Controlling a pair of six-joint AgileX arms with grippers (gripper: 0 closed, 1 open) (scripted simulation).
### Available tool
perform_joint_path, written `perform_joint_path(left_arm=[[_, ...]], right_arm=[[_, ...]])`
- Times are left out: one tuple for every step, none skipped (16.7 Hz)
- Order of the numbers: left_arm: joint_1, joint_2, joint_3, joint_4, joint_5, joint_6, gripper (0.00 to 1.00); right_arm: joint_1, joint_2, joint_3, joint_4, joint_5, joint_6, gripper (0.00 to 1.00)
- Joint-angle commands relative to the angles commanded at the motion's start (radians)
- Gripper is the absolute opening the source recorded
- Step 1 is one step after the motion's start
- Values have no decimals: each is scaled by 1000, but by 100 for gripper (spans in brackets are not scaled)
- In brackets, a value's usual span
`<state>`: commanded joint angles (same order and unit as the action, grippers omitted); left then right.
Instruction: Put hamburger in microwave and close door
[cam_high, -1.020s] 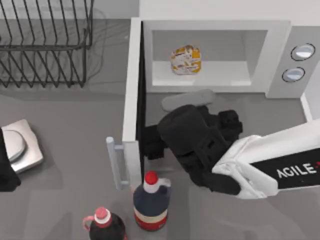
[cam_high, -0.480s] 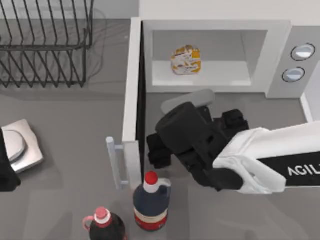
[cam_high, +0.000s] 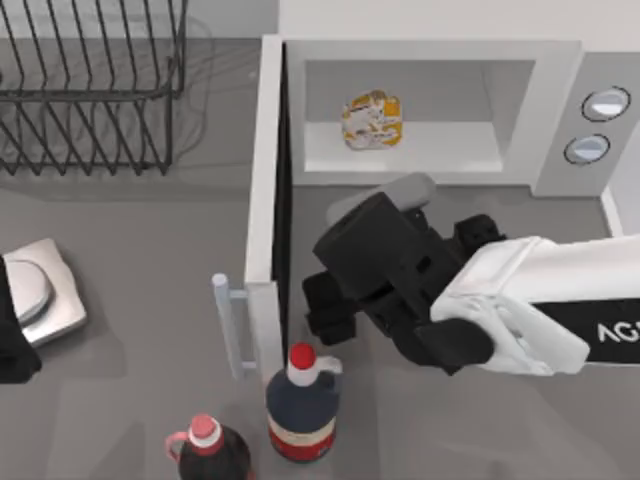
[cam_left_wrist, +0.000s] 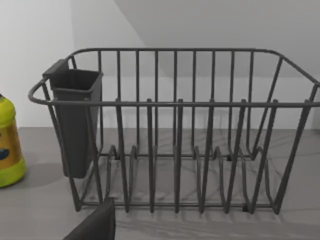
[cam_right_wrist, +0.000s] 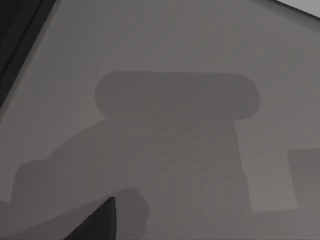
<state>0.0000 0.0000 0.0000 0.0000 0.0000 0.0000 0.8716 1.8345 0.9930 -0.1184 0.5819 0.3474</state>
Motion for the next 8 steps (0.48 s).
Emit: perform_joint_path(left_arm=[[0, 0, 0, 0, 0, 0, 100], [0, 0, 0, 0, 0, 0, 100], [0, 0, 0, 0, 0, 0, 100], [0, 0, 0, 0, 0, 0, 100], [0, 0, 0, 0, 0, 0, 100], [0, 0, 0, 0, 0, 0, 100], [0, 0, 0, 0, 0, 0, 100], [0, 0, 0, 0, 0, 0, 100]], right_arm=[[-2, -13, 14, -2, 1, 4, 100], [-5, -26, 29, -1, 2, 10, 100], [-7, -40, 44, 4, 4, 15, 100], [-9, -52, 59, 10, 6, 20, 100], [-10, -63, 72, 16, 8, 25, 100], [-12, -71, 82, 21, 10, 28, 100], [-12, -75, 86, 24, 10, 29, 100], [-12, -75, 86, 24, 10, 29, 100]])
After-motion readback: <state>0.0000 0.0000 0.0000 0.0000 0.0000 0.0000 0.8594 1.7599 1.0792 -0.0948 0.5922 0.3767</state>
